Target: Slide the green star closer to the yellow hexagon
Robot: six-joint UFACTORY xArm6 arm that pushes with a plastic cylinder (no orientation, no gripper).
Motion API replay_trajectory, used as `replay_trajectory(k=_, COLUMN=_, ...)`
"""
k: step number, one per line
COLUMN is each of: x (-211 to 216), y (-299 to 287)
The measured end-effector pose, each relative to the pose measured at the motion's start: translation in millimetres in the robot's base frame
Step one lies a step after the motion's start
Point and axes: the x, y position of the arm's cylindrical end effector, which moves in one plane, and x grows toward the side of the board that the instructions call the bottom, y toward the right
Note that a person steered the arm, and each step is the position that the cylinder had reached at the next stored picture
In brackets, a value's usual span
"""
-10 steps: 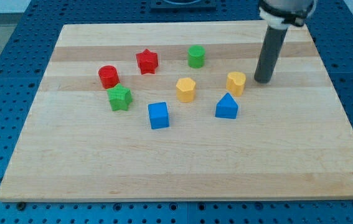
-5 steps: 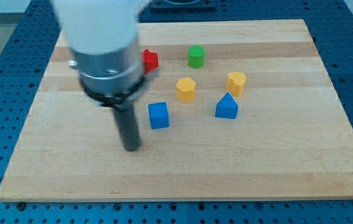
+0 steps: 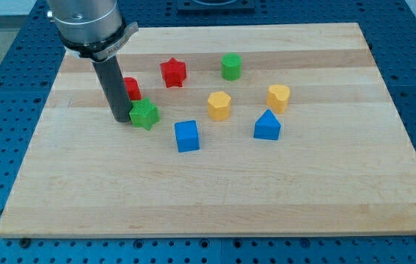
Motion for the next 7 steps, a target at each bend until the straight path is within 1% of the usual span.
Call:
replay_trajectory(k=1, x=0.0, y=16.4)
replay_trajectory(k=2, x=0.0, y=56.9)
replay_trajectory(k=3, x=-17.7, y=75.4)
replay_trajectory(k=4, x=-30.9, y=75.4)
replay_trajectory(k=5, x=-30.9, y=71.3)
replay_trajectory(k=6, x=-29.4, y=45.9)
replay_trajectory(k=7, x=-4.7, y=40.9)
